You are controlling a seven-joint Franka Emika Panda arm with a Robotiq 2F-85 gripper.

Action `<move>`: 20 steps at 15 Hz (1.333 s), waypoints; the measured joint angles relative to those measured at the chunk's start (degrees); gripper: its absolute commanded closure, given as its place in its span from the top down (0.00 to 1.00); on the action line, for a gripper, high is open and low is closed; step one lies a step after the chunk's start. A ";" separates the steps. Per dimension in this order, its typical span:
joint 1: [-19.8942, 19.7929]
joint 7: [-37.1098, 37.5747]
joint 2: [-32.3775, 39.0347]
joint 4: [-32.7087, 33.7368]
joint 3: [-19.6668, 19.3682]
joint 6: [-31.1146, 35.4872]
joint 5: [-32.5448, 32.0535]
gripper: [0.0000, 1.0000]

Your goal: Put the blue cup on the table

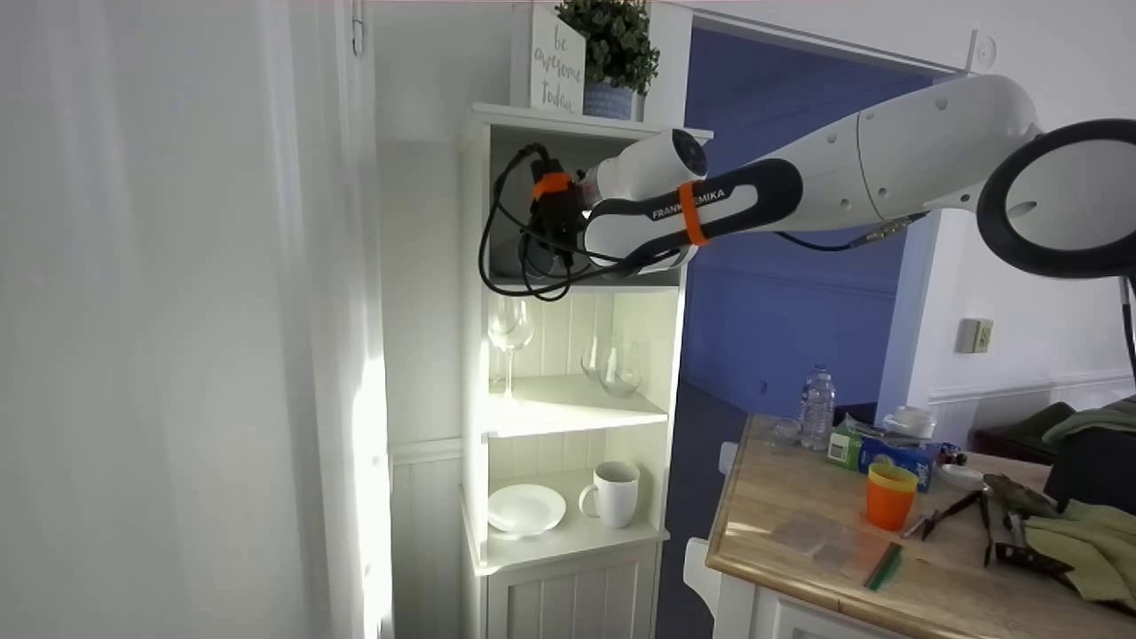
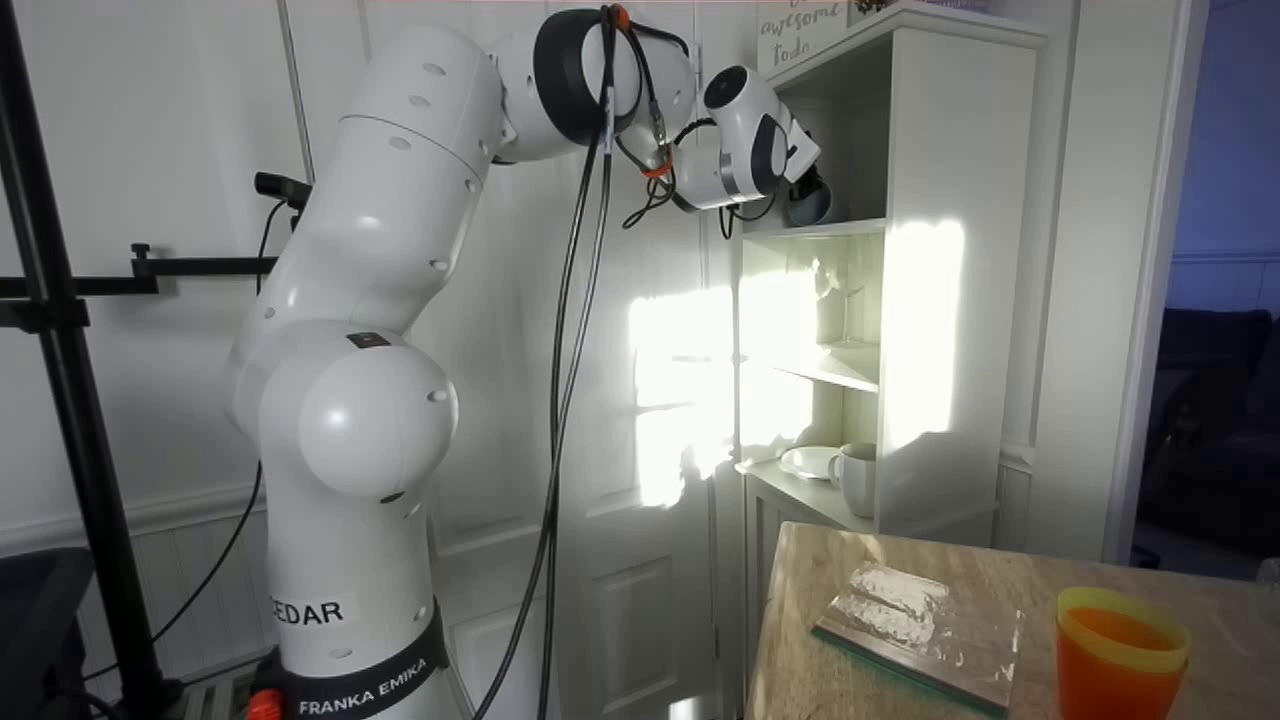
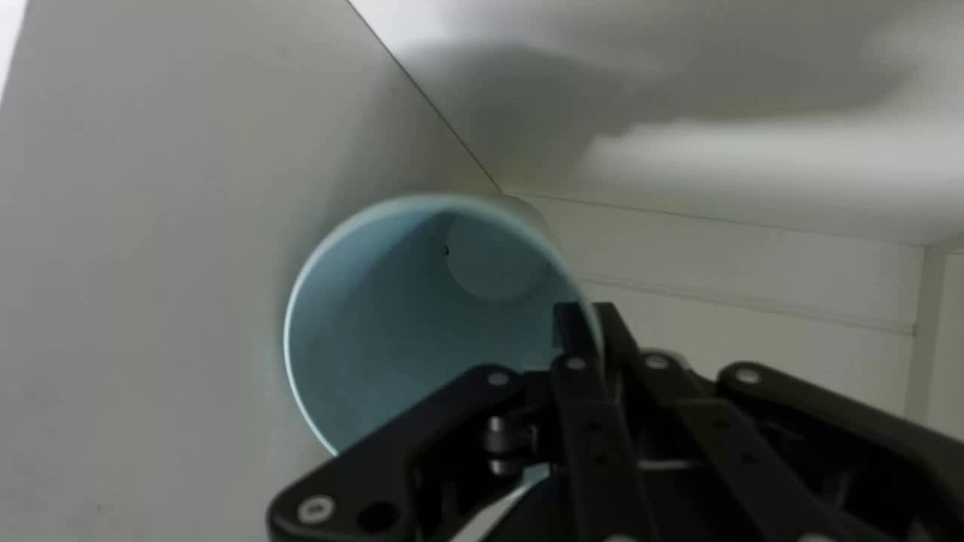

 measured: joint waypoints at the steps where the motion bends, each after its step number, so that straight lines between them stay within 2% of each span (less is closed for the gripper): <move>1: 0.00 -0.09 -0.01 0.12 0.15 0.09 0.00 0.01; 6: -0.50 -0.47 -0.77 0.11 1.67 -1.98 0.01 0.01; 11: -0.53 -0.63 -6.61 -2.06 1.76 -11.66 0.00 0.01; 13: -0.86 -1.47 -10.21 -4.98 1.76 -13.88 0.05 0.01; 20: -1.23 -9.32 -24.71 -21.78 2.65 -14.46 3.41 0.01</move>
